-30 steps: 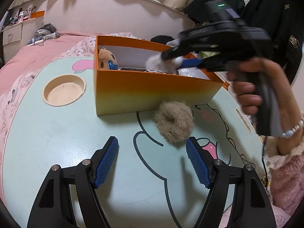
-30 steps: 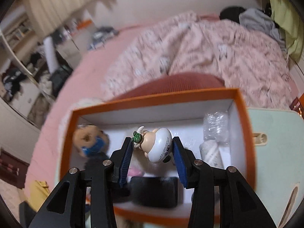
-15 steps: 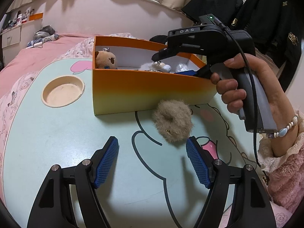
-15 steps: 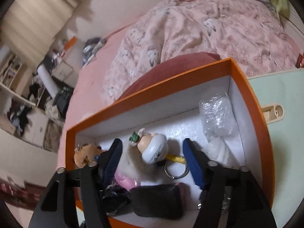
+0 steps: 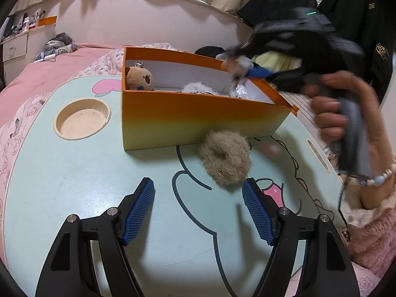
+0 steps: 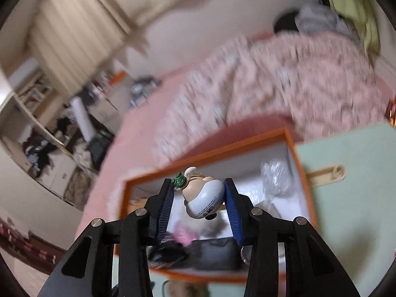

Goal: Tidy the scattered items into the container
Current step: 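Carry the white figurine out of the box onto the table, right tool, then reach into the box and grasp the white fluffy pompom with the left tool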

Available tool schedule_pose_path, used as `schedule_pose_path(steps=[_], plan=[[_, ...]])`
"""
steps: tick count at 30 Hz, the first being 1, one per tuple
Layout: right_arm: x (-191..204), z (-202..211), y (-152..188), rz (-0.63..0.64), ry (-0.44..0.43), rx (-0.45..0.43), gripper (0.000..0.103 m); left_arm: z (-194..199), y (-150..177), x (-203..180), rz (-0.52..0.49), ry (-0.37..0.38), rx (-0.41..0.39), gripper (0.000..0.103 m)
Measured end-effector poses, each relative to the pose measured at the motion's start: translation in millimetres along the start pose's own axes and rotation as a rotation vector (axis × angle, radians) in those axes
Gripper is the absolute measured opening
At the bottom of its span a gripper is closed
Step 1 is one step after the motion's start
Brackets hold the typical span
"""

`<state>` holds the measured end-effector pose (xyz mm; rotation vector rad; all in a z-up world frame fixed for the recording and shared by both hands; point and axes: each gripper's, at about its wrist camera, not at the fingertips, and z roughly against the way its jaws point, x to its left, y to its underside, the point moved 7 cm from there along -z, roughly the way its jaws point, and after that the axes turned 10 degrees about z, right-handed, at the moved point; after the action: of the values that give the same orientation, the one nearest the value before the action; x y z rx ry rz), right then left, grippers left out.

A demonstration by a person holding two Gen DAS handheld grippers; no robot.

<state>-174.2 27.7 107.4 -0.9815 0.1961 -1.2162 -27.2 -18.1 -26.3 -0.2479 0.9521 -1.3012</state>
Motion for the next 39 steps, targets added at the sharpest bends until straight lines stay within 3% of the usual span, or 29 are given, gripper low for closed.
schedule_pose_path(steps=[4, 7, 12, 18, 26, 30, 34, 39], plan=[[22.8, 53.7, 9.4, 0.084, -0.055, -0.103, 0.040, 1.9, 2.3, 0.1, -0.002, 0.000, -0.001, 0.074], [27.9, 69.2, 37.1, 0.128, -0.078, -0.095, 0.040, 2.0, 2.7, -0.1, -0.002, -0.001, -0.001, 0.074], [7.1, 56.8, 88.8, 0.111, -0.091, -0.013, 0.040, 3.8, 3.0, 1.7, -0.007, -0.006, -0.002, 0.074], [-26.3, 19.0, 119.5, 0.032, -0.089, 0.086, 0.040, 4.3, 5.4, 0.7, -0.009, -0.008, -0.003, 0.074], [-41.1, 2.6, 124.1, 0.019, -0.066, 0.090, 0.045, 3.9, 5.9, -0.8, -0.013, -0.013, -0.005, 0.074], [-39.7, 20.9, 117.8, 0.023, -0.071, 0.003, 0.062, 5.6, 6.6, -2.2, -0.011, -0.005, -0.007, 0.074], [-33.9, 42.5, 116.5, 0.046, -0.064, -0.076, 0.065, 6.6, 5.7, -5.1, -0.021, -0.005, 0.003, 0.074], [-27.7, 53.1, 132.5, 0.097, 0.005, -0.079, 0.065, 32.8, -12.2, -13.3, -0.047, 0.002, -0.051, 0.074]])
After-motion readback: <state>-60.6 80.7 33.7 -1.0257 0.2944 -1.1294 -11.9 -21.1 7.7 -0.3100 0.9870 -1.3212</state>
